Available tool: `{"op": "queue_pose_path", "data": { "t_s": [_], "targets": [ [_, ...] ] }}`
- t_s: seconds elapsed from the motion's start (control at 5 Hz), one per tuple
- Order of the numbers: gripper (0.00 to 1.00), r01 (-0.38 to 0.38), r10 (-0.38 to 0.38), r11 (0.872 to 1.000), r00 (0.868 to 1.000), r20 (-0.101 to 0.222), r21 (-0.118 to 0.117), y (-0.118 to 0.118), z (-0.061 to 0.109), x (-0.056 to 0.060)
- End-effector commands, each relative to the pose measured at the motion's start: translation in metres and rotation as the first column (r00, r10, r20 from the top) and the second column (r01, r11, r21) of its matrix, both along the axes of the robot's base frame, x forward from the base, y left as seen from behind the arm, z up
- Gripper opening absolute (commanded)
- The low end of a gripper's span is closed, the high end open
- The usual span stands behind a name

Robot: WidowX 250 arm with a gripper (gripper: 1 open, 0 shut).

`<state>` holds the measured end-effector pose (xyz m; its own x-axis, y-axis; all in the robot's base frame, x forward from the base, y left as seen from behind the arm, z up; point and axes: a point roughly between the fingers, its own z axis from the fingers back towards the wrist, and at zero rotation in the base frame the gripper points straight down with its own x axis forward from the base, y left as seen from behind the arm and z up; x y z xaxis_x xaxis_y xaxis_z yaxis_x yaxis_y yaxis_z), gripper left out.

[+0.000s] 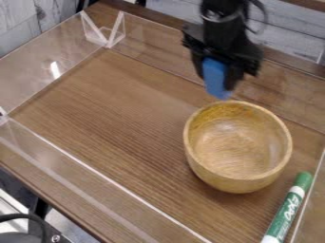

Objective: Remove the blue block from inside the brown bowl and put it on the table

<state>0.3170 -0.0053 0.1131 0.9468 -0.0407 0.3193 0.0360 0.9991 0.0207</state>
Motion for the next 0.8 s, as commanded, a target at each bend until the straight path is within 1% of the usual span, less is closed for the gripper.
{"op": "queue_pose_path", "data": {
  "t_s": [0.0, 0.6],
  "targets": [
    [0.00, 0.010, -0.010, 1.000, 0.995, 0.099, 0.004, 0.024, 0.024, 0.020],
    [0.00, 0.032, -0.034, 0.999, 0.993, 0.112, 0.021, 0.034, 0.000, 0.042]
  ]
}}
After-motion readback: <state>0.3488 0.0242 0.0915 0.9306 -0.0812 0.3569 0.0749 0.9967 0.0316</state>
